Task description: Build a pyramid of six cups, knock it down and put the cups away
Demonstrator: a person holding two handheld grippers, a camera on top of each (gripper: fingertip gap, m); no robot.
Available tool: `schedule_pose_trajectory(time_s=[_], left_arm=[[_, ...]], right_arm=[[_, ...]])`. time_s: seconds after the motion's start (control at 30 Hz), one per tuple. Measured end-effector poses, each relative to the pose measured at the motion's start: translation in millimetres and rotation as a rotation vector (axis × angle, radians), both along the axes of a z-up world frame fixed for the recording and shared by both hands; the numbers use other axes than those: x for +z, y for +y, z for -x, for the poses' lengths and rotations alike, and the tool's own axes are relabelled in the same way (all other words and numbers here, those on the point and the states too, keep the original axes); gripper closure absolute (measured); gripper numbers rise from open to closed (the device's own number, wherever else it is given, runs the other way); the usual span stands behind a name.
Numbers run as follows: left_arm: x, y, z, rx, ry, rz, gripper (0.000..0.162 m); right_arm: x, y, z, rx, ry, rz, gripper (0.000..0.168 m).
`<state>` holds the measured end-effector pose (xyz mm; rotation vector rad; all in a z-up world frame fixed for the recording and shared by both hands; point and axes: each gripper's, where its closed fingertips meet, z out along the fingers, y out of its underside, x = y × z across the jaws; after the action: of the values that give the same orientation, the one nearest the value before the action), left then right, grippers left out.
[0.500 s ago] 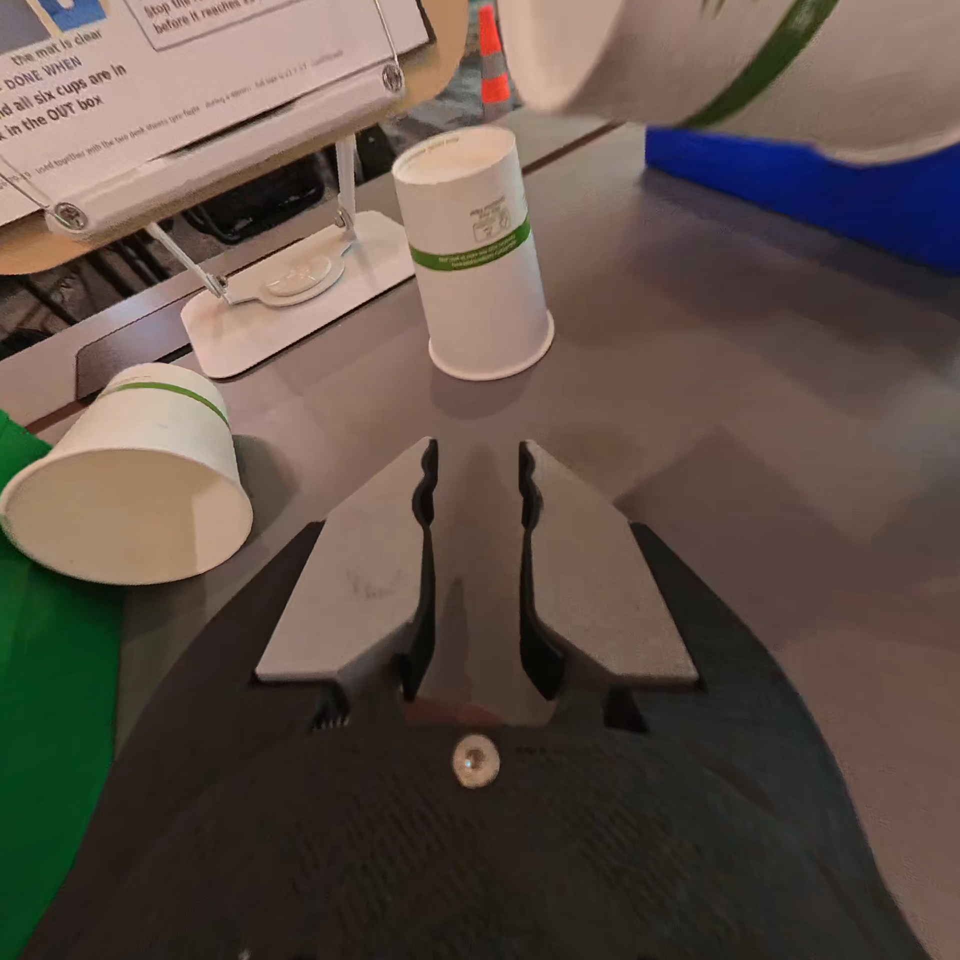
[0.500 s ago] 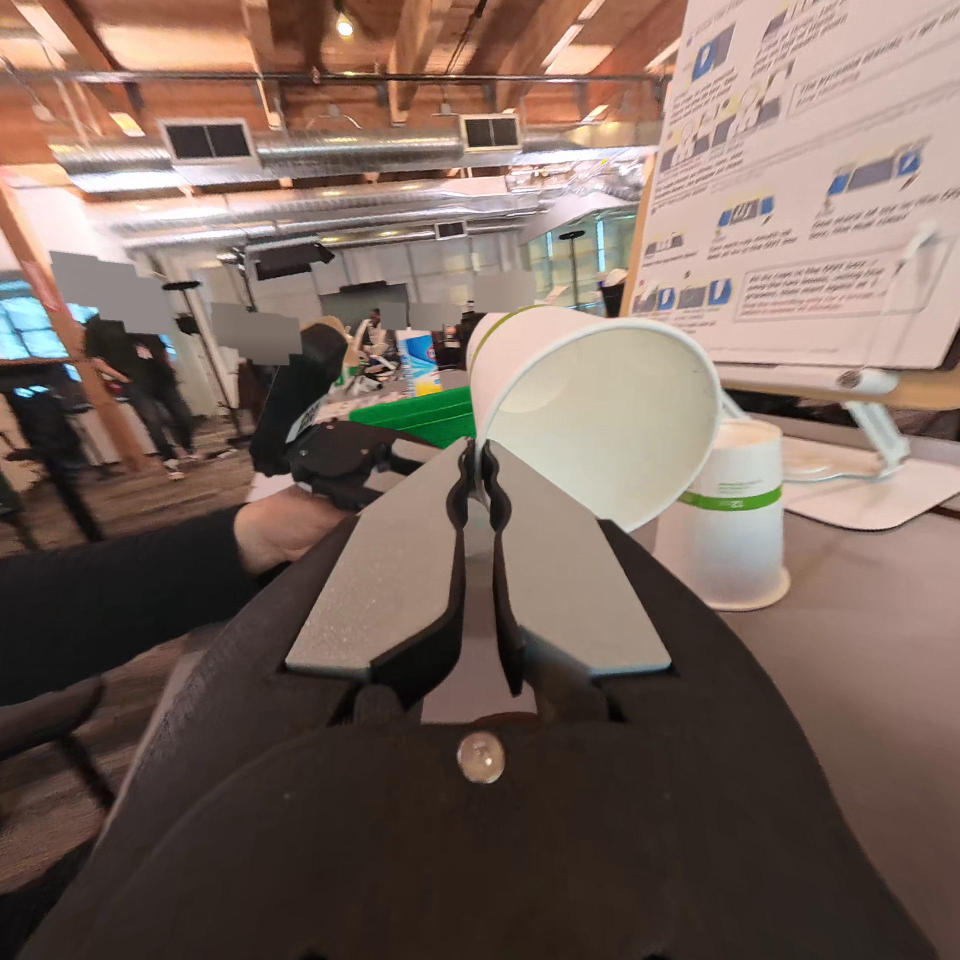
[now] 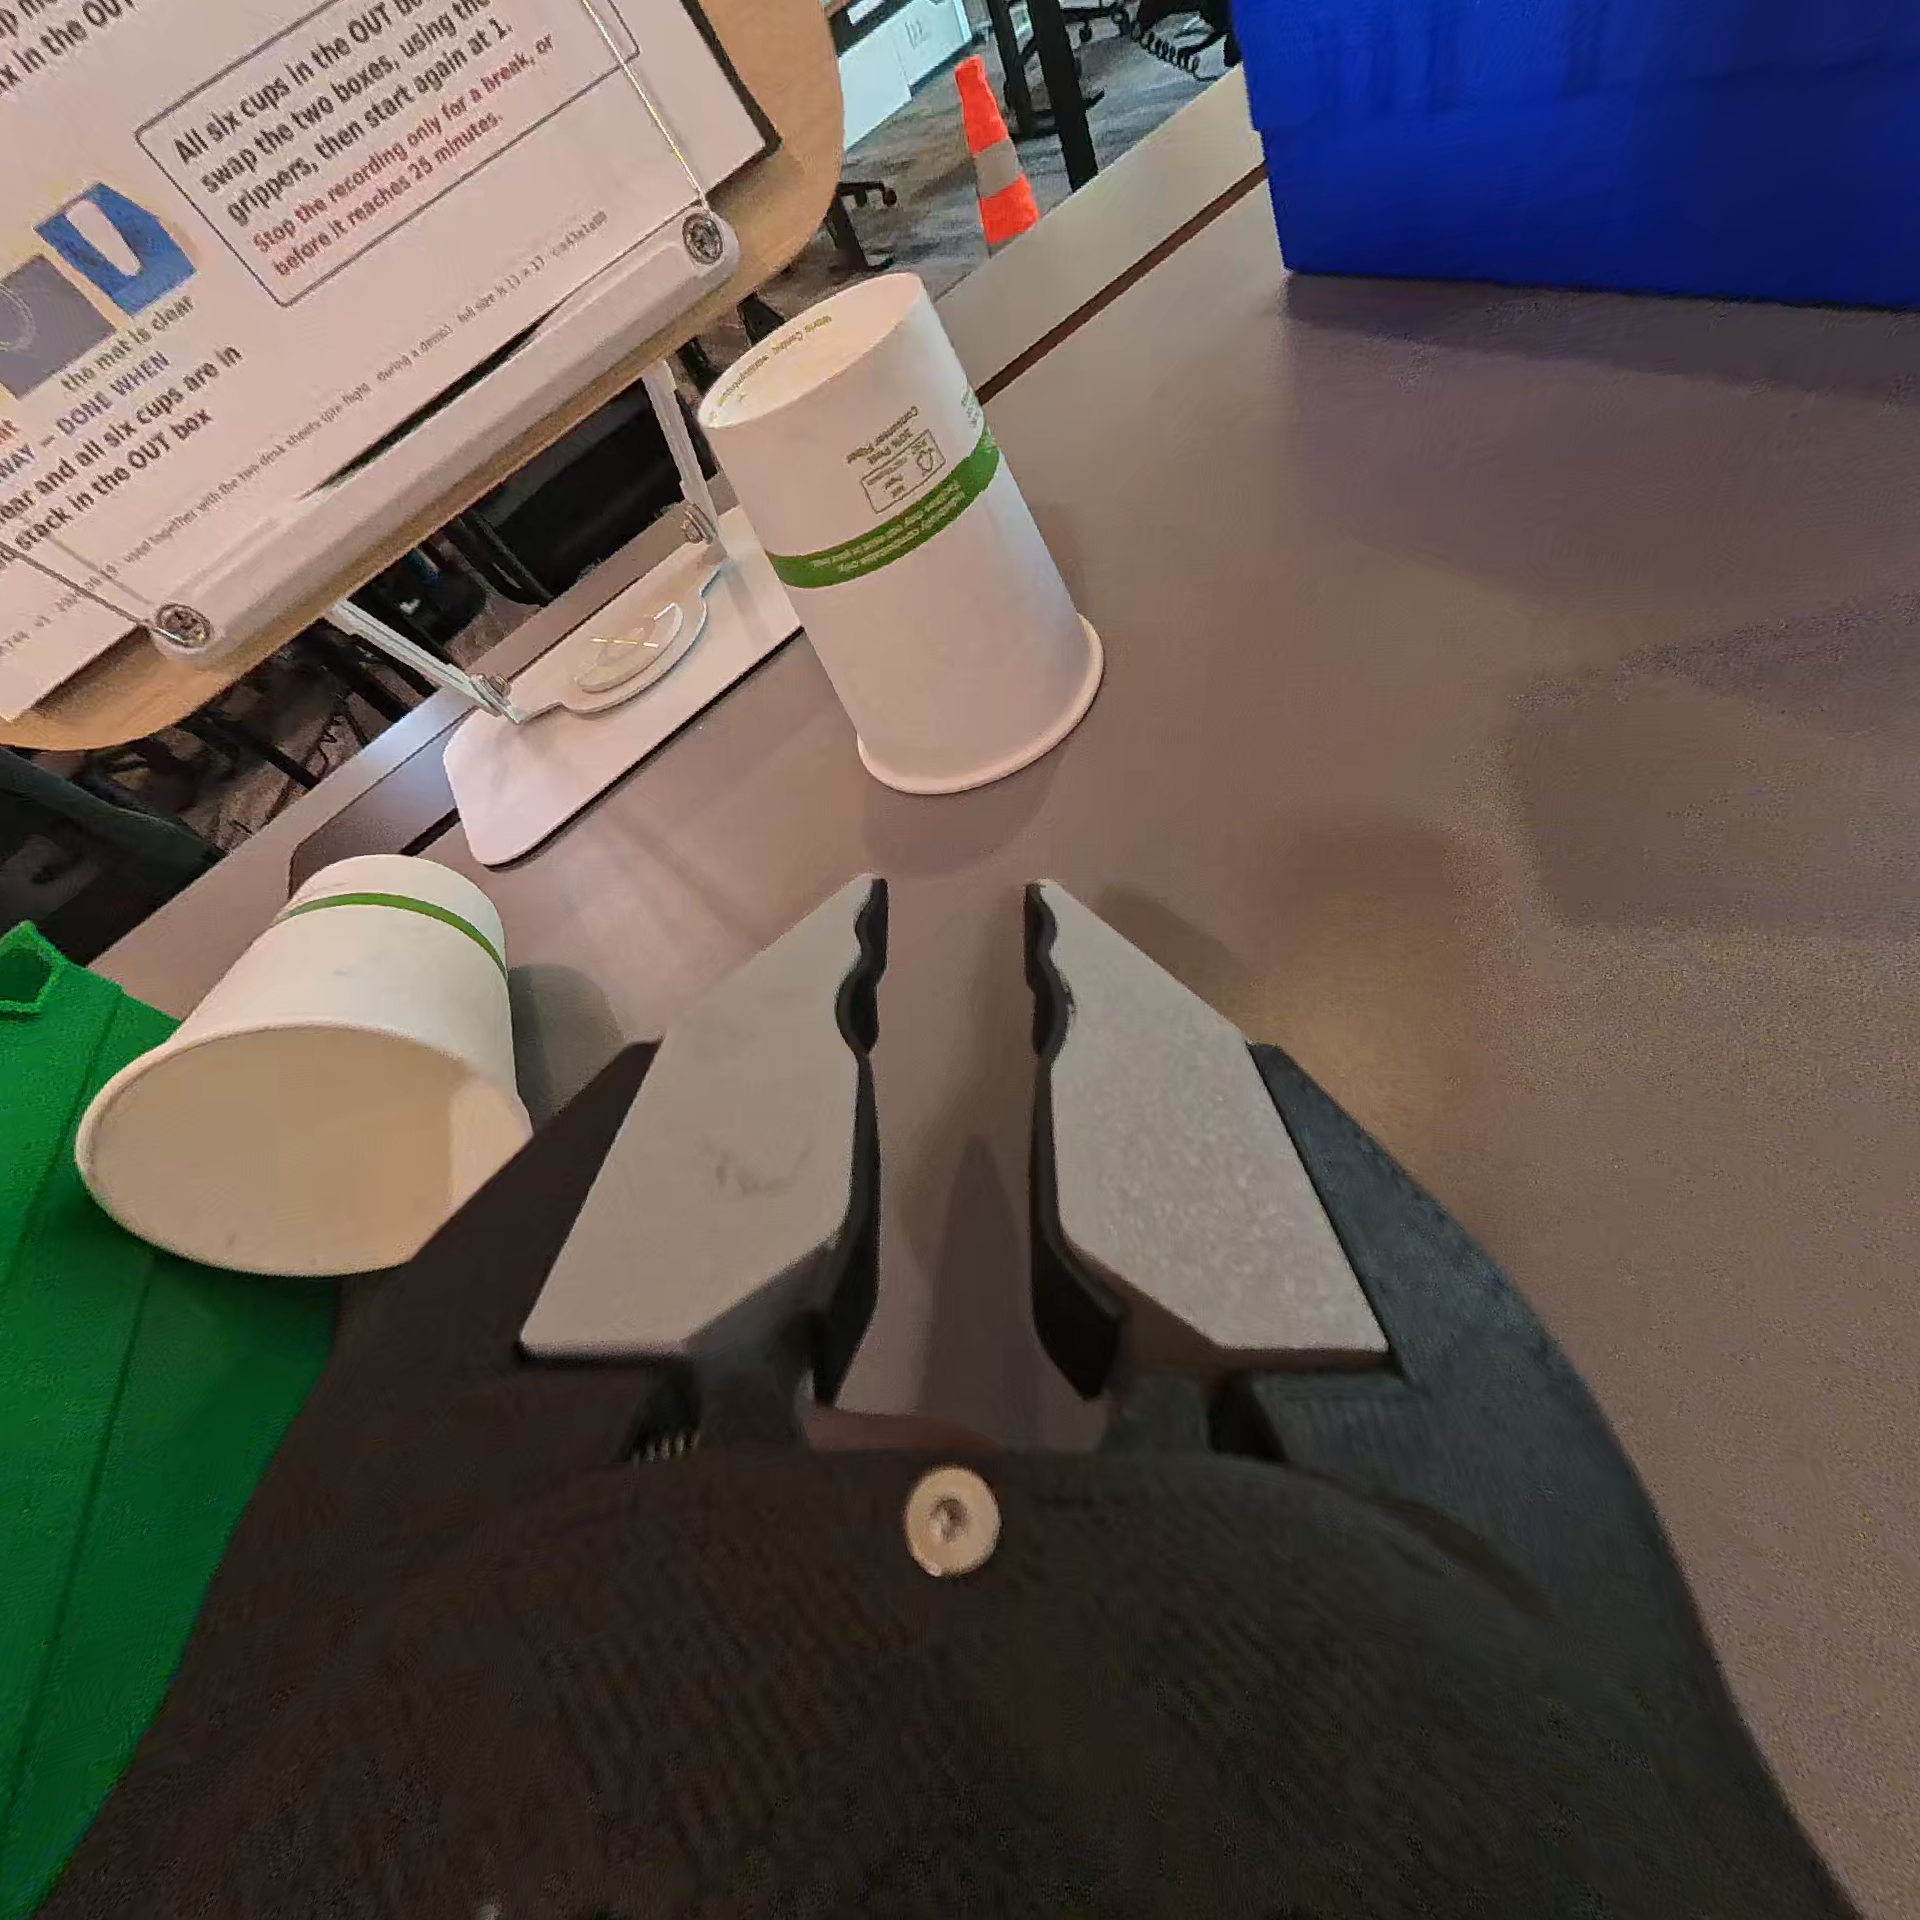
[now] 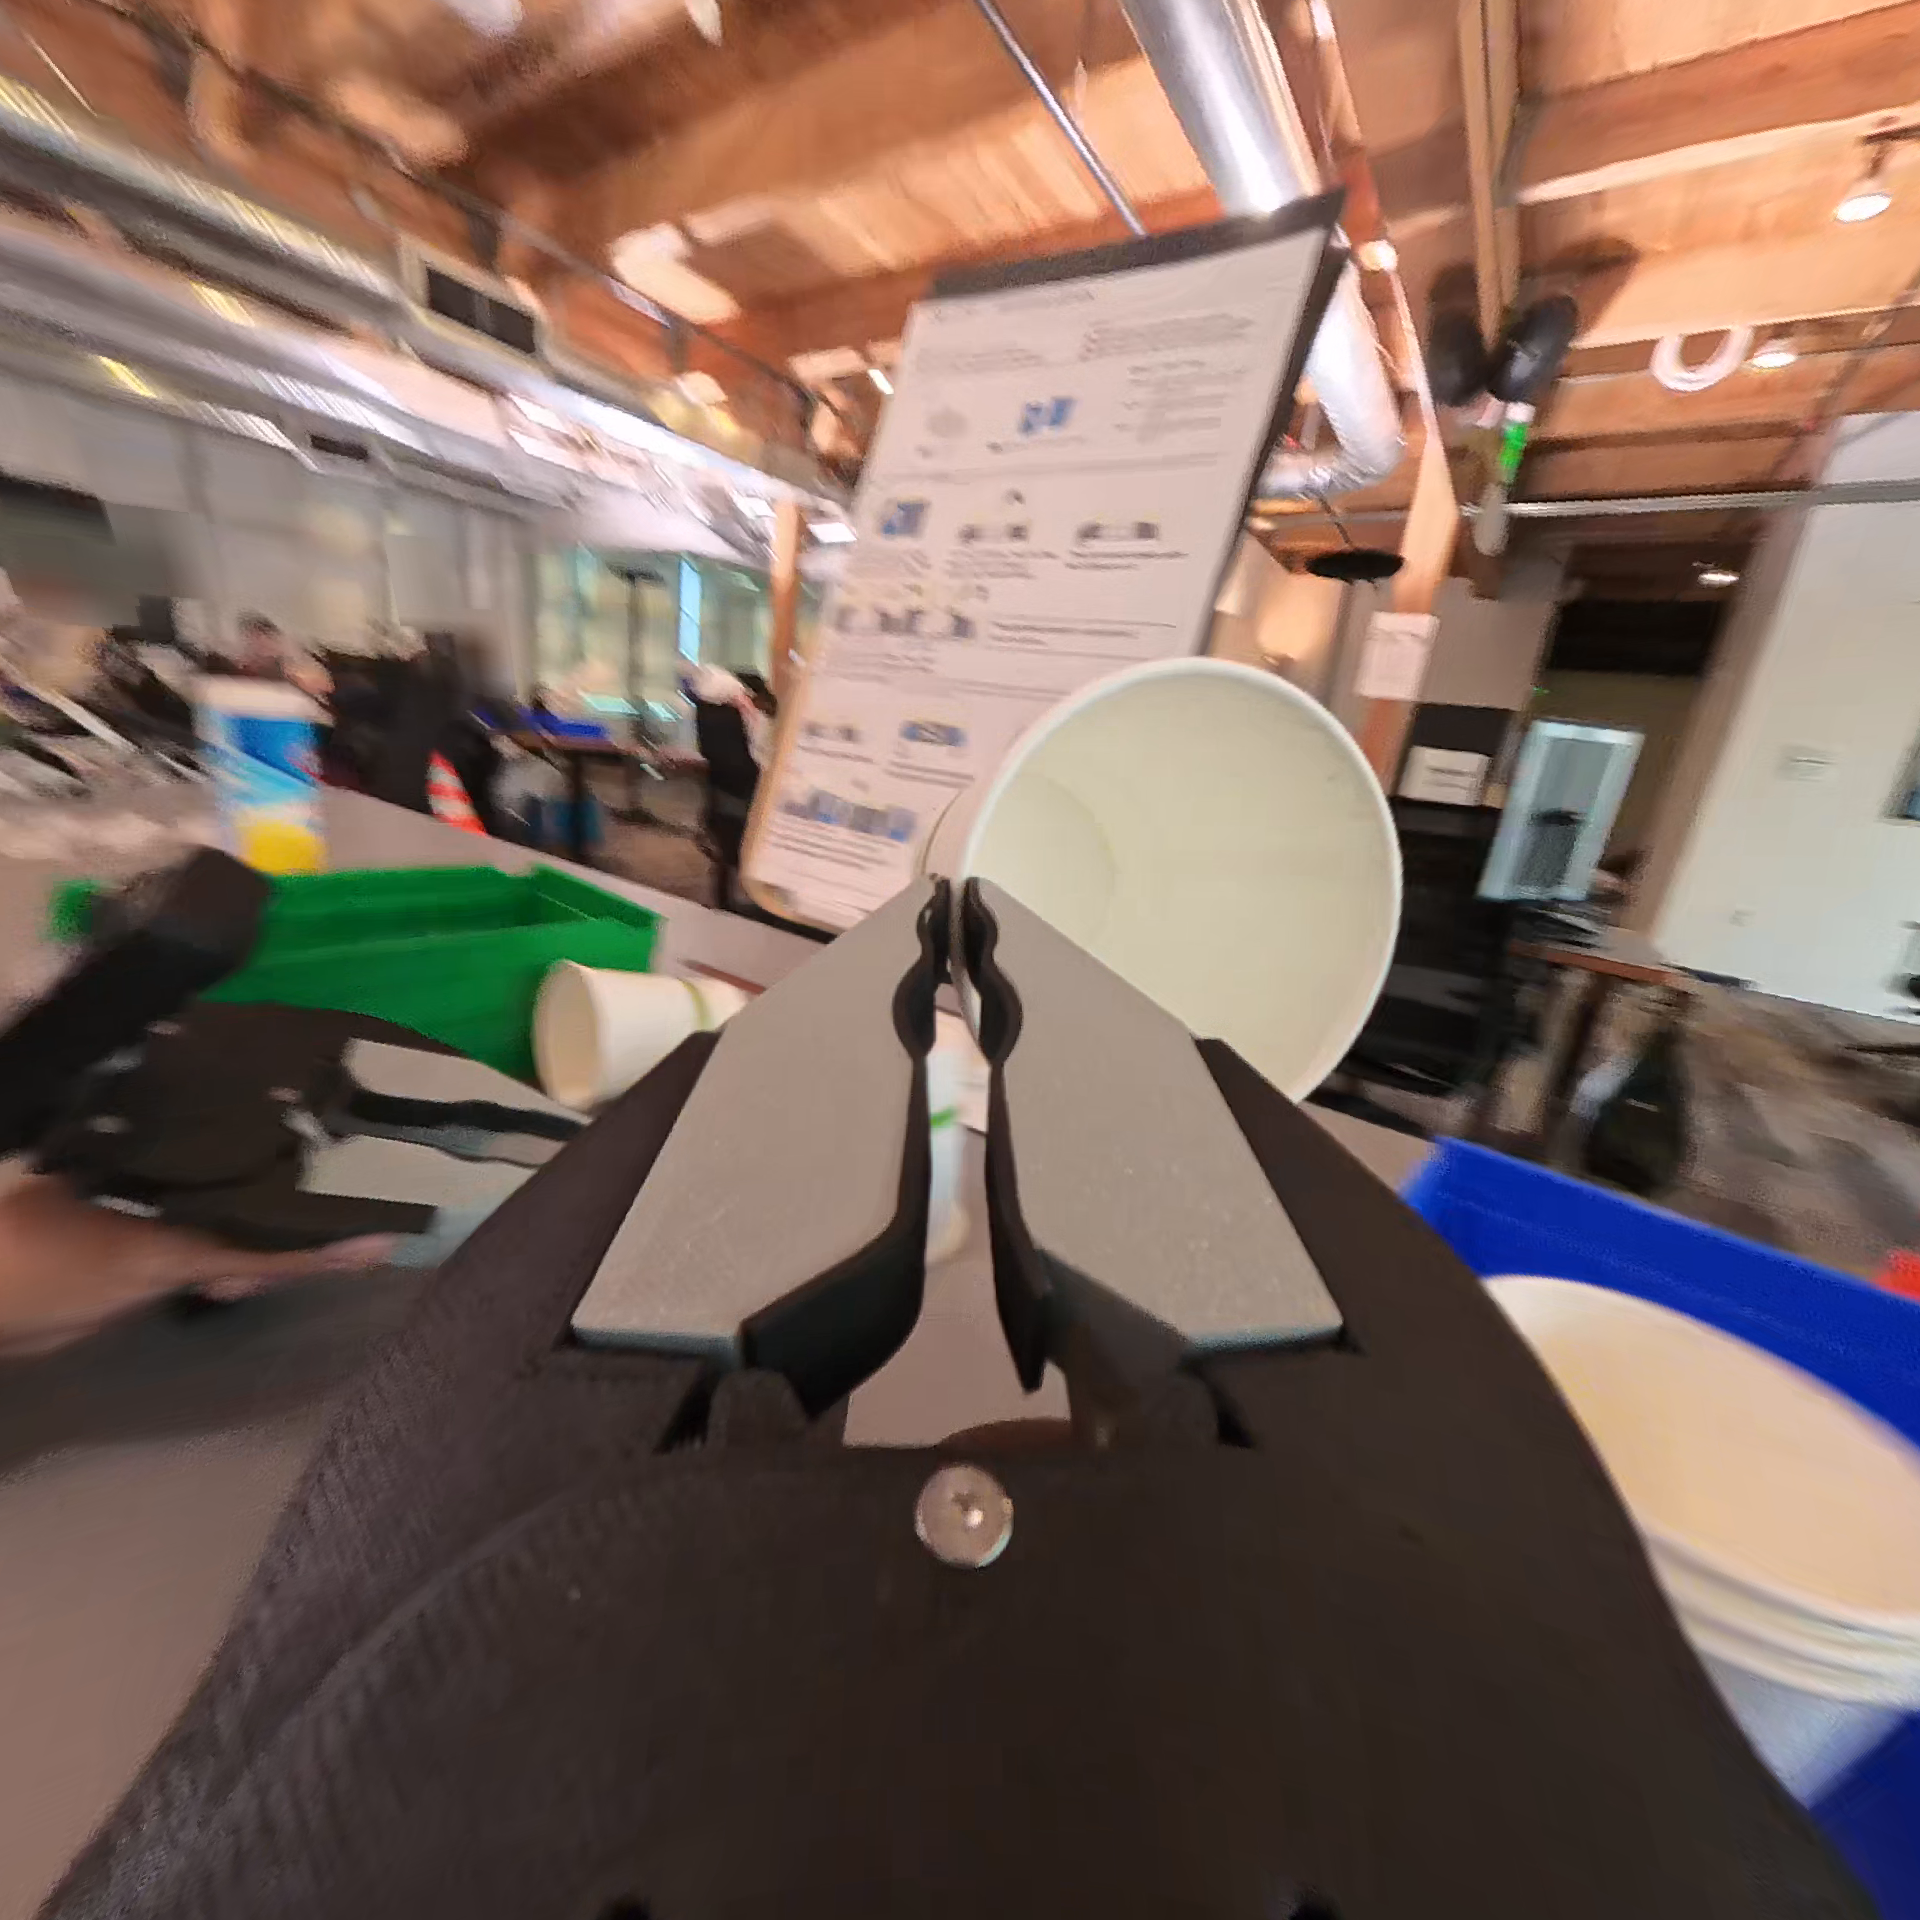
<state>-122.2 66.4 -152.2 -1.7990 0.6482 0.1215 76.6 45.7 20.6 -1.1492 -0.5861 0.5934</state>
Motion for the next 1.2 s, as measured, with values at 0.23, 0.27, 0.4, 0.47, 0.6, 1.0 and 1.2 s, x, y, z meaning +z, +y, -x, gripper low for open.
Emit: schedule_pose_trajectory(time_s=[0.23, 0.27, 0.4, 0.47, 0.6, 1.0, 1.2], left_arm=[[0, 0, 2, -0.011, -0.060, 0.029, 0.138], [0, 0, 2, -0.015, -0.057, 0.029, 0.138], [-2, -1, 0, -0.017, -0.030, 0.029, 0.138], [-2, -2, 1, -0.014, -0.015, 0.027, 0.138], [-2, -4, 4, -0.001, -0.005, 0.021, 0.138], [-3, -2, 11, 0.004, -0.100, 0.073, 0.138], [-6, -2, 9, 0.004, -0.073, 0.082, 0.138]], right_arm=[[47, 57, -74, -0.191, -0.397, 0.222, 0.168], [44, 63, -81, -0.199, -0.476, 0.277, 0.168], [13, 78, -102, -0.240, -0.788, 0.474, 0.168], [-1, 82, -109, -0.273, -0.907, 0.513, 0.168], [-25, 79, -110, -0.258, -1.057, 0.587, 0.168], [-9, 62, -41, -0.128, -0.771, 0.420, 0.136], [-84, 14, 72, 0.126, -0.661, 0.457, 0.127]])
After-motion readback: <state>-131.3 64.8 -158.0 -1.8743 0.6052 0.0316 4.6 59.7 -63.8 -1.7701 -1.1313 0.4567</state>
